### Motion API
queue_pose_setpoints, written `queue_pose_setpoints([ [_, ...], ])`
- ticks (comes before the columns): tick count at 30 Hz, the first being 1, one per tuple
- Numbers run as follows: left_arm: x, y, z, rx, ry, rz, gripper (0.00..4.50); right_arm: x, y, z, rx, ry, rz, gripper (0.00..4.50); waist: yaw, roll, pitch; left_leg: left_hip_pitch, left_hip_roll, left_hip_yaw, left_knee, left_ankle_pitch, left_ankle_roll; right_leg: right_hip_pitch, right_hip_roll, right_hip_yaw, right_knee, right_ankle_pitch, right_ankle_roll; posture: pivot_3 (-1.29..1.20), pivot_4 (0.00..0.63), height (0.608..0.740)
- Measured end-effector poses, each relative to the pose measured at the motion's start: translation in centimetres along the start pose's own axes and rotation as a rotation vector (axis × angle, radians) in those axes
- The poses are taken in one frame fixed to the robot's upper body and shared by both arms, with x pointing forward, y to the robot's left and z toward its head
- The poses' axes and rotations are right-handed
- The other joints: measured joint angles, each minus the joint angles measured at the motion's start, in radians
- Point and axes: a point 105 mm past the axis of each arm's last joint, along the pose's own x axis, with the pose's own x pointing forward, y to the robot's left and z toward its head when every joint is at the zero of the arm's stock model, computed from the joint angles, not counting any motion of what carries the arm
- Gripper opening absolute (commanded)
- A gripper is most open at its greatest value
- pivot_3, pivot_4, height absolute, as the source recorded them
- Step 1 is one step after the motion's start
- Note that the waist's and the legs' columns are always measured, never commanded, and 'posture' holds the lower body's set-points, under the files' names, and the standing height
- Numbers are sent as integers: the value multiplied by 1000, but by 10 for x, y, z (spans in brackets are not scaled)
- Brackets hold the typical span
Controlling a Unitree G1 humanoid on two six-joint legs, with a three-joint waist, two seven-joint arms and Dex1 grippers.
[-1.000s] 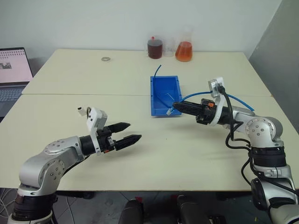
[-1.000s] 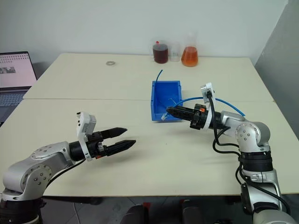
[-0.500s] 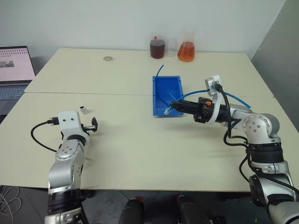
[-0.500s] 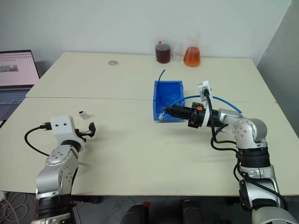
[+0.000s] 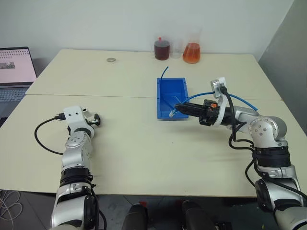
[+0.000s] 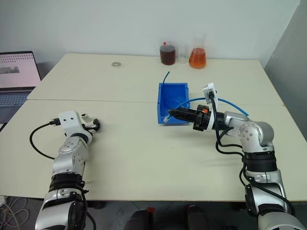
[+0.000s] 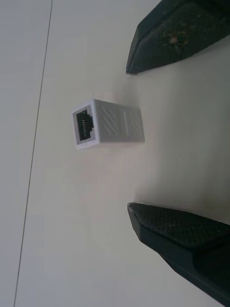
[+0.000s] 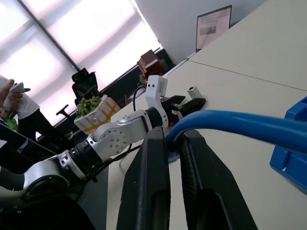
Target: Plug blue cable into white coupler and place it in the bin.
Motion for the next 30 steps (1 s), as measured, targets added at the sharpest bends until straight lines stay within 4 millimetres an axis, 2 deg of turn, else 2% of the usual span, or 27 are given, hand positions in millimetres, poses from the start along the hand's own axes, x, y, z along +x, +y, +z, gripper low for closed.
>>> queue_pose_setpoints([
  [1,1,0,0,0,0,-1,4462,0,0,0,-1,0,-1,72,0,0,0,0,0,0,0,0,0,0,0,0,0,0,0,0,150,740],
  [3,4,0,1,-1,-3,-3,4108,-1,0,0,-3,1,-6,72,0,0,0,0,0,0,0,0,0,0,0,0,0,0,0,0,150,740],
  [4,5,-1,0,-2,-4,-5,4070,-1,-1,0,-4,1,-8,72,-1,0,0,0,0,0,0,0,0,0,0,0,0,0,0,0,150,740],
  [10,10,-10,1,-11,-17,-47,2664,-1,-2,1,-9,1,-24,72,-1,0,0,0,0,0,0,0,0,0,0,0,0,0,0,0,150,740],
  [18,15,-9,1,-22,-18,-32,824,-2,-1,1,-17,-1,-32,72,-1,1,0,1,0,0,0,0,0,0,0,0,1,0,0,0,150,740],
  [26,15,-1,1,-8,-17,-28,777,-5,-4,-2,-4,-5,-56,72,-7,1,-1,1,1,0,0,0,0,0,1,0,2,0,0,0,150,740],
  [28,11,-7,2,13,-32,-102,777,-6,-5,-1,-5,-11,-61,72,-7,1,-1,1,1,0,0,0,0,0,1,0,1,0,0,0,150,740],
  [30,0,-27,1,51,-39,-298,777,-6,-4,0,-9,-11,-60,72,-5,1,-1,0,0,0,0,0,0,0,0,0,0,0,0,0,150,740],
])
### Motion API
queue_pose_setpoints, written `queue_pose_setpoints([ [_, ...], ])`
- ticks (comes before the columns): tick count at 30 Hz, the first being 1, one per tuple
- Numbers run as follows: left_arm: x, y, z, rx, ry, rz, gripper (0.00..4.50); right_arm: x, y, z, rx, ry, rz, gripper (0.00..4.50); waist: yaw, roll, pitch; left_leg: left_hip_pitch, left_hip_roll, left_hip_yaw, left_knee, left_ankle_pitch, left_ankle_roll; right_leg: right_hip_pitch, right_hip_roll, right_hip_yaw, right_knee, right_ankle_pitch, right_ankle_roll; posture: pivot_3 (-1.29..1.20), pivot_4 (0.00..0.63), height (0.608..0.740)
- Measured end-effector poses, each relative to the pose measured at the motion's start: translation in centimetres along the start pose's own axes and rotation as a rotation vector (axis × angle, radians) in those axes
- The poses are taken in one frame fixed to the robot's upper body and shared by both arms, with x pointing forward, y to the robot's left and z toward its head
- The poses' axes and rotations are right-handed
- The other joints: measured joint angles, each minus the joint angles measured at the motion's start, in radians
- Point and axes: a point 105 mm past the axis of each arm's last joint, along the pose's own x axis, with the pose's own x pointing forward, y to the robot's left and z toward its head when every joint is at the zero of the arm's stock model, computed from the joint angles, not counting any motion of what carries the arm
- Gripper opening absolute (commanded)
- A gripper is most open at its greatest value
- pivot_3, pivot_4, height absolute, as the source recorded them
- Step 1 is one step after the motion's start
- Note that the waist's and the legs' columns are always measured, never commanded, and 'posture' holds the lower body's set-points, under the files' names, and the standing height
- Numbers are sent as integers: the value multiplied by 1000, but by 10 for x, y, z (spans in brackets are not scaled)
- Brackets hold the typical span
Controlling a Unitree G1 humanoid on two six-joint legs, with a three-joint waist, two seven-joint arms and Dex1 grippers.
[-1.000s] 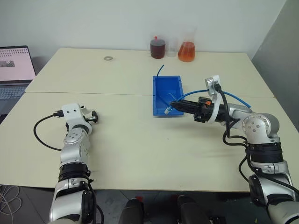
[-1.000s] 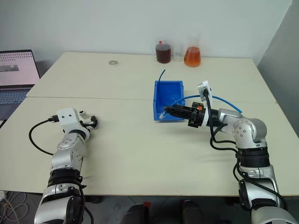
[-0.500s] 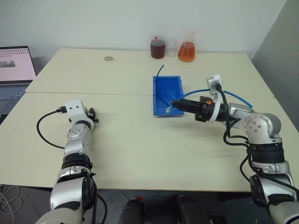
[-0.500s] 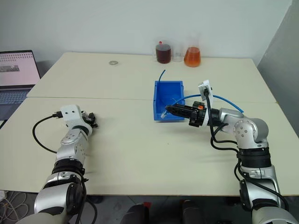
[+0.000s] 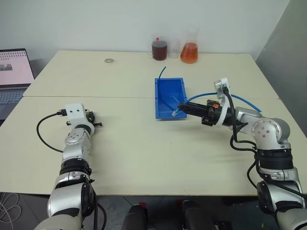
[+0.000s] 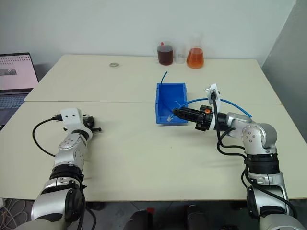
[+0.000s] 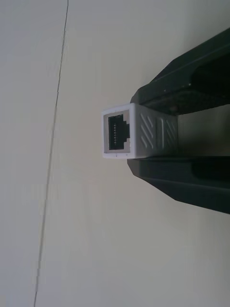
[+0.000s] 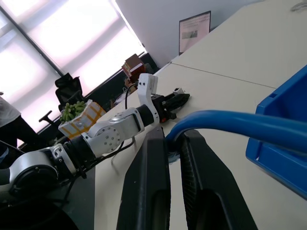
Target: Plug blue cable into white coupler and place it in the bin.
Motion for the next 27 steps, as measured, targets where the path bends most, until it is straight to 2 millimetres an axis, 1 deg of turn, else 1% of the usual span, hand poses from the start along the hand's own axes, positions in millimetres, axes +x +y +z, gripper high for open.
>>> queue_pose_setpoints([
  [2,-17,-34,-3,111,13,-287,777,-1,1,0,-4,2,0,72,0,0,0,0,0,1,-1,0,-1,0,0,0,-1,0,0,0,150,740],
  [4,-48,-64,-10,270,50,-593,777,-3,1,-1,-11,9,-2,72,-1,0,0,0,0,1,-2,0,-2,-1,0,1,-2,0,-1,0,150,740],
  [6,-81,-89,-16,395,93,-866,777,-5,0,0,-17,14,-10,72,0,1,1,1,0,2,-4,-1,-1,-1,0,1,-2,-1,-1,0,150,740],
  [8,-102,-110,-20,426,109,-1049,777,-6,1,0,-18,18,-6,72,1,2,1,1,0,1,-4,-1,-1,-1,0,1,-2,-1,-1,0,150,740],
  [10,-118,-131,-24,440,110,-1198,777,-3,3,-3,-17,30,12,72,4,2,1,1,0,1,-4,-1,-1,-1,0,1,-2,-1,-1,0,150,740],
  [11,-122,-140,-26,441,103,-1251,777,-1,4,-5,-18,40,21,72,3,2,1,1,0,1,-3,-1,-1,0,0,1,-2,-1,-1,0,150,740],
  [13,-126,-155,-29,447,80,-1316,777,2,6,-9,-26,61,34,72,2,2,2,1,1,1,-3,-1,0,0,1,1,-2,-1,-1,0,150,740],
  [15,-122,-170,-32,458,55,-1363,777,6,9,-16,-79,117,42,72,2,2,2,1,0,1,-2,-1,0,0,1,1,-1,-1,-1,0,150,740],
  [17,-119,-179,-34,475,38,-1401,777,8,12,-28,-149,187,53,72,2,2,2,0,0,1,-2,-1,0,0,1,1,-2,-1,-1,0,150,740],
  [18,-117,-181,-34,498,27,-1416,777,6,11,-37,-186,231,53,72,2,2,2,0,0,1,-1,-1,0,0,1,1,-2,-1,-1,0,150,740],
  [21,-114,-182,-34,513,9,-1441,777,5,9,-54,-227,297,55,72,2,2,2,0,0,1,-1,-1,0,0,1,1,-2,-1,-1,0,150,740],
  [24,-111,-185,-36,510,7,-1461,777,9,9,-62,-308,334,55,72,4,2,1,1,0,1,1,-1,0,1,1,1,-1,-1,0,0,150,740],
  [27,-108,-190,-37,494,5,-1472,777,16,14,-66,-379,350,74,72,6,2,1,1,-1,1,2,-1,0,2,1,1,-1,0,2,0,150,740],
])
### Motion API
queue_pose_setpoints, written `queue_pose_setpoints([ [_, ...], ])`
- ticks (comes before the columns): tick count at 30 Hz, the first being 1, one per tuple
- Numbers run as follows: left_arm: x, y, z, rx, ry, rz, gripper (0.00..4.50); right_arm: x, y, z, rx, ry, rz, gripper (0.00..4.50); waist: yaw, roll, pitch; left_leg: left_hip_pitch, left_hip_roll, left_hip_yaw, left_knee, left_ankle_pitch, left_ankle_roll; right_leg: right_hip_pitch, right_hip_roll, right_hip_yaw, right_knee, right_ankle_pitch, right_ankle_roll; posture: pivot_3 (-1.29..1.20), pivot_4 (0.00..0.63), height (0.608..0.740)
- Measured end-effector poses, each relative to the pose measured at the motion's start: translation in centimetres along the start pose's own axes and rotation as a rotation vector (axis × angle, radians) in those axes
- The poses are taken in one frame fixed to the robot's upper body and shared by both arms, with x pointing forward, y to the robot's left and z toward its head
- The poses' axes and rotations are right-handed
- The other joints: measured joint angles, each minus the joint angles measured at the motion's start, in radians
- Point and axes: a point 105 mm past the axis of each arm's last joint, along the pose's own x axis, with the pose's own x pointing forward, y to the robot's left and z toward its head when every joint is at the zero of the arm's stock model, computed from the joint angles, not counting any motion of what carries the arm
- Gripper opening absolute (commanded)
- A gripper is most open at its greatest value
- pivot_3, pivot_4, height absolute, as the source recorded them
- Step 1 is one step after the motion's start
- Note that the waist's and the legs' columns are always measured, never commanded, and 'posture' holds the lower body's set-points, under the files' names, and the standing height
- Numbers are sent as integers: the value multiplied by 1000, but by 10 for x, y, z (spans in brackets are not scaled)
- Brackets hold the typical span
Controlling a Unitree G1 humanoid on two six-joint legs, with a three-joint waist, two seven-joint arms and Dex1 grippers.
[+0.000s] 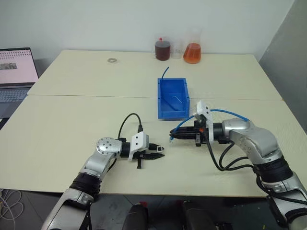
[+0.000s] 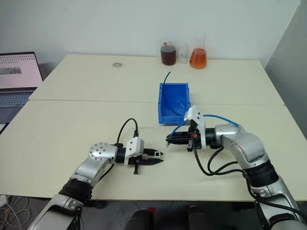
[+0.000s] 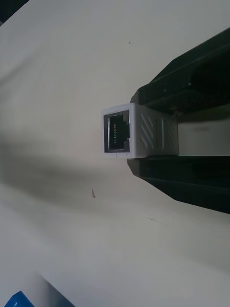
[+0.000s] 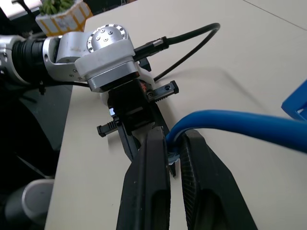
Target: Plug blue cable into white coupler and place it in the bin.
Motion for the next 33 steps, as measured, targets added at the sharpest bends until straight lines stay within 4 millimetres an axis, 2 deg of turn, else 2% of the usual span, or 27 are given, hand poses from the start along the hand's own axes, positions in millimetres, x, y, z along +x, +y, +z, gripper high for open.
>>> queue_pose_setpoints([
  [8,11,8,4,-25,-14,-5,777,18,-2,-18,-149,82,-10,72,2,0,0,0,-1,0,1,0,0,0,0,0,0,1,0,0,150,740],
  [13,12,9,4,-29,-9,-11,777,24,-6,-17,-227,82,-5,72,1,0,0,1,-1,-1,1,0,0,1,0,0,0,1,0,0,150,740],
  [33,9,9,3,-45,6,2,777,24,-2,-18,-273,125,47,72,-4,0,-1,2,0,-1,0,0,0,2,0,0,1,1,0,0,150,740],
])
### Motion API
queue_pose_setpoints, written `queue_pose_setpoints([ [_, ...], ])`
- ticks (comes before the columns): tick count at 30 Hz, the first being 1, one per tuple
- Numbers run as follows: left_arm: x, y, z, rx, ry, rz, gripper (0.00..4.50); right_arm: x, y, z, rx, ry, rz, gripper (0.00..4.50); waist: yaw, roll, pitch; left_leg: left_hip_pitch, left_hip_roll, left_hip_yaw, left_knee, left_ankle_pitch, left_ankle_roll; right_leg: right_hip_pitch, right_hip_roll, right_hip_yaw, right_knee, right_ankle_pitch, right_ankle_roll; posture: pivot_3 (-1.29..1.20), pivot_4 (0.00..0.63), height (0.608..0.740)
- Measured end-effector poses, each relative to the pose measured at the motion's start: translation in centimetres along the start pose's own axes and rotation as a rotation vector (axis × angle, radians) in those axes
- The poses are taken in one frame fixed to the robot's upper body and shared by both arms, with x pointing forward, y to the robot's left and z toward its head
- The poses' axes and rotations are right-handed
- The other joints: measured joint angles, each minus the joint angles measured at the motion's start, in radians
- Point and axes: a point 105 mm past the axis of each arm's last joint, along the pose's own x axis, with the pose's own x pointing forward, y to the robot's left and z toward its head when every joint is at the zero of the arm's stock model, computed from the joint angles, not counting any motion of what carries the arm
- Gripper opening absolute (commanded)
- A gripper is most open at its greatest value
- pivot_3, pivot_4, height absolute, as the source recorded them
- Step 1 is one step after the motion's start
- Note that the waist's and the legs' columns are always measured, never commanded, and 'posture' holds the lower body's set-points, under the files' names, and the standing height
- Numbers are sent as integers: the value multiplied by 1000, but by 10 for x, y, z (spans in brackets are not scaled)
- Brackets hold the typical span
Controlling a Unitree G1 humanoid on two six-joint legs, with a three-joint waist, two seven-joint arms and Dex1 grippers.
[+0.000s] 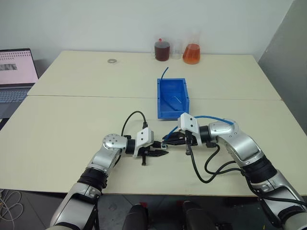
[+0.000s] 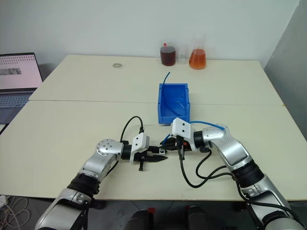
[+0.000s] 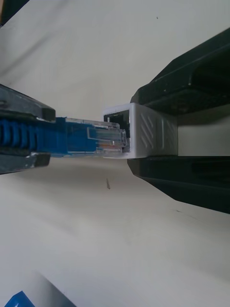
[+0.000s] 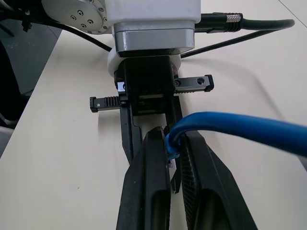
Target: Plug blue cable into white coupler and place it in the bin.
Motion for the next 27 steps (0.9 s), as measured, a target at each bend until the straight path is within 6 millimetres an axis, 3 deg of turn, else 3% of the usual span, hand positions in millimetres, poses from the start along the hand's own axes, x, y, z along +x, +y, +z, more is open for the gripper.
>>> queue_pose_setpoints([
  [27,-6,2,-3,-1,24,8,777,9,0,-2,-7,30,49,72,-8,0,-1,9,1,0,-1,0,0,8,1,0,0,-1,1,0,150,740],
])
